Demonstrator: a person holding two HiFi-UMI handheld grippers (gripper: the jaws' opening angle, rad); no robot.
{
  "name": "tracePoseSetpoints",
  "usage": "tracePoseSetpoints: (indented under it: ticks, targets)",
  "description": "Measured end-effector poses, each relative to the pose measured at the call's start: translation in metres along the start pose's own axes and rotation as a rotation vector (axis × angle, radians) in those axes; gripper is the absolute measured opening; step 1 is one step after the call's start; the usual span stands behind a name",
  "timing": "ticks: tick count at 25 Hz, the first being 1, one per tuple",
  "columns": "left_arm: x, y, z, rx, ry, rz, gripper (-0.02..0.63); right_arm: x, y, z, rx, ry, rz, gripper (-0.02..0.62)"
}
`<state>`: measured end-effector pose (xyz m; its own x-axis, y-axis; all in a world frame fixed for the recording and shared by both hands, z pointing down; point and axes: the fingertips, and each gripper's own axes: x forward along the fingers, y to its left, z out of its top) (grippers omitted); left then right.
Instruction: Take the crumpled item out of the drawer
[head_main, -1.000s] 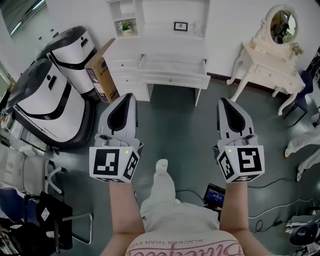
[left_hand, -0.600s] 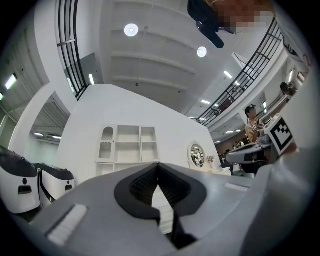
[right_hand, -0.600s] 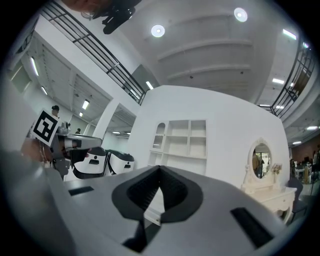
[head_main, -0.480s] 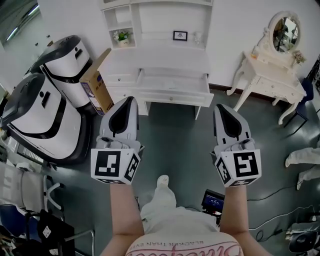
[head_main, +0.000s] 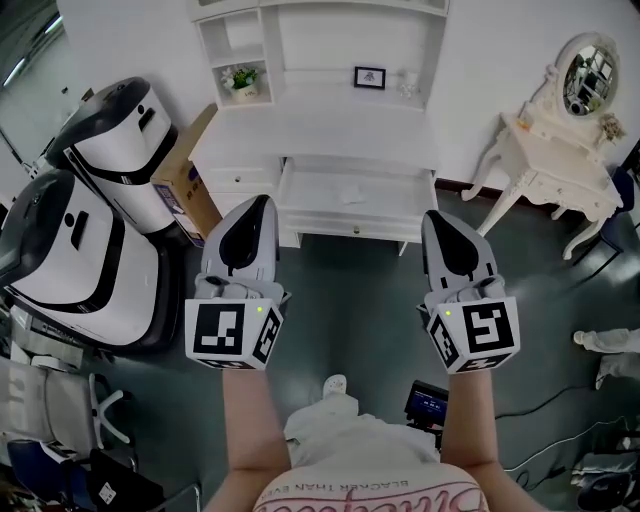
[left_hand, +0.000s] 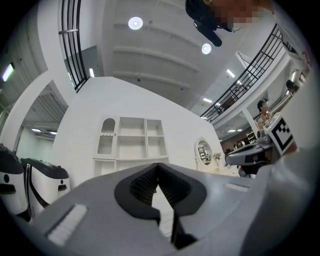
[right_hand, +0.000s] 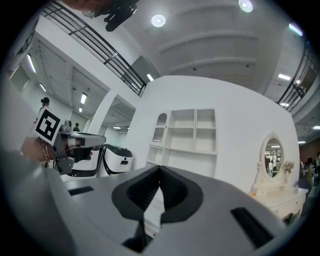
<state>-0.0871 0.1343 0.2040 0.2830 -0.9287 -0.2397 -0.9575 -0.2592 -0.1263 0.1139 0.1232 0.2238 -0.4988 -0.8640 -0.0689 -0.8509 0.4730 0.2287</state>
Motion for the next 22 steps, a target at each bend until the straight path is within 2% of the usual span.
tracePoseSetpoints:
  ticks: [8, 13, 17, 22]
  targets:
    - [0.061, 0.042, -0.026, -0.052, 0.006, -0.009, 0.006, 0.075, -0.012, -0.013, -0.002, 0.036, -0.016, 0.006]
    - [0.080, 0.055, -0.037, -0.017, 0.016, 0.011, 0.006, 0.098, -0.015, -0.019, 0.005, 0.044, -0.024, 0.006]
    - [0.091, 0.058, -0.052, -0.014, 0.043, -0.008, 0.006, 0.109, -0.019, -0.030, 0.011, 0.062, -0.026, 0.006]
    - [0.107, 0.067, -0.058, -0.014, 0.033, -0.010, 0.006, 0.129, -0.027, -0.034, 0.031, 0.056, -0.034, 0.007]
